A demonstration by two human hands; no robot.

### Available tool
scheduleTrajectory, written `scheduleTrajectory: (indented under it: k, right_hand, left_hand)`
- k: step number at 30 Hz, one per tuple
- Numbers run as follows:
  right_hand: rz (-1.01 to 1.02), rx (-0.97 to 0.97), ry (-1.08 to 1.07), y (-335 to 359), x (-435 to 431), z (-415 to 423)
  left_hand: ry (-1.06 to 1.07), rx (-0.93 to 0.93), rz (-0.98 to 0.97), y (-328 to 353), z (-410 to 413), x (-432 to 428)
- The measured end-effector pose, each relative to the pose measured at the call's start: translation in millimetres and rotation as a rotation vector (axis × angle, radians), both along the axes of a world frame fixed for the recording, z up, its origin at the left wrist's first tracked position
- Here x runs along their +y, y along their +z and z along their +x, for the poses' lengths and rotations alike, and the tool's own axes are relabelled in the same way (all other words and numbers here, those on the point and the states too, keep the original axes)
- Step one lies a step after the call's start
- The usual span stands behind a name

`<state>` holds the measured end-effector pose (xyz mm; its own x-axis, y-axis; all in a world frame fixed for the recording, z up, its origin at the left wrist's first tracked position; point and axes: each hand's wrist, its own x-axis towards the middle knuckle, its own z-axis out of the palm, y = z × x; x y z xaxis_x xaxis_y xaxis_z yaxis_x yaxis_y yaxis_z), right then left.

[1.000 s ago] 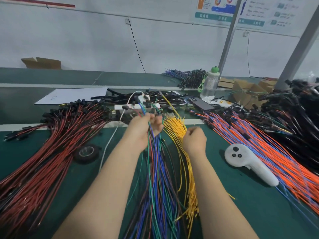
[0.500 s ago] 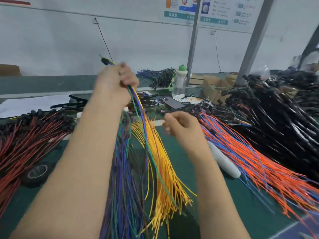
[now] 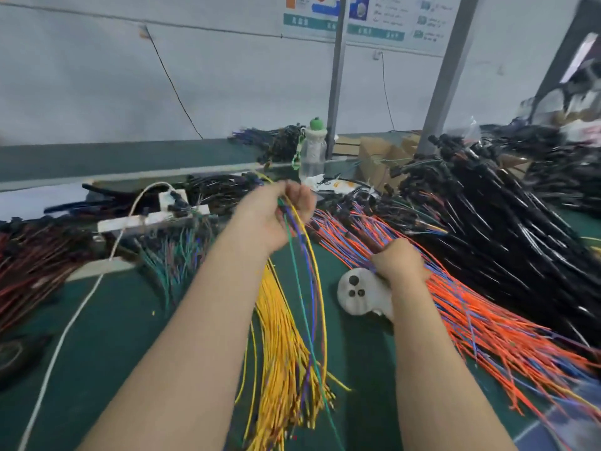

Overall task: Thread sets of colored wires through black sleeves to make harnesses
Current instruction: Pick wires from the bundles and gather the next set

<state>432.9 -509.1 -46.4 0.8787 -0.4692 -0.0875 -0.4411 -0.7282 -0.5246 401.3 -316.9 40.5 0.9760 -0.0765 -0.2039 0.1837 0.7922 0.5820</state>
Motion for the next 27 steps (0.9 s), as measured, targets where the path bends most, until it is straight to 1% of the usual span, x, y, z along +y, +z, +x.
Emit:
scheduleTrajectory:
  k: [2,7,10,13,16,22,24,25,27]
  right_hand:
    - [-0.001,-0.008,-0.012,-1,-1,3]
    - [-0.03,-0.04,-0.031,-7,-1,7]
    - [-0.002,-0.083,0.034,-9,1,9]
    - [-0.02,-0.017,0.124,-6,0,13]
    - [-0.025,0.084,0.131,0,0,19]
    - [-0.041,0.044,0.059,-2,8,23]
    - [-0.021,-0.016,0.046,-2,7,22]
    - [-0.003,-0.092,0.039,0,6,21]
    - [0.072,-0.33,0.045,4,7,18]
  left_hand:
    - [-0.025,0.018,0.045,-18,-3,-13]
    - [-0.077,0.065,0.027,-34,2,-18]
    - [-0.1,0.082,0.023,-37,2,-21]
    - [-0.105,0.084,0.012,-40,3,-23]
    - [-0.108,0.085,0.01,-39,3,-24]
    - [-0.128,0.075,0.021,-39,2,-26]
    - [-0.128,0.075,0.03,-40,3,-23]
    - [-0.121,0.077,0.045,-41,4,-22]
    - [-0.08,0.092,0.09,-44,5,-21]
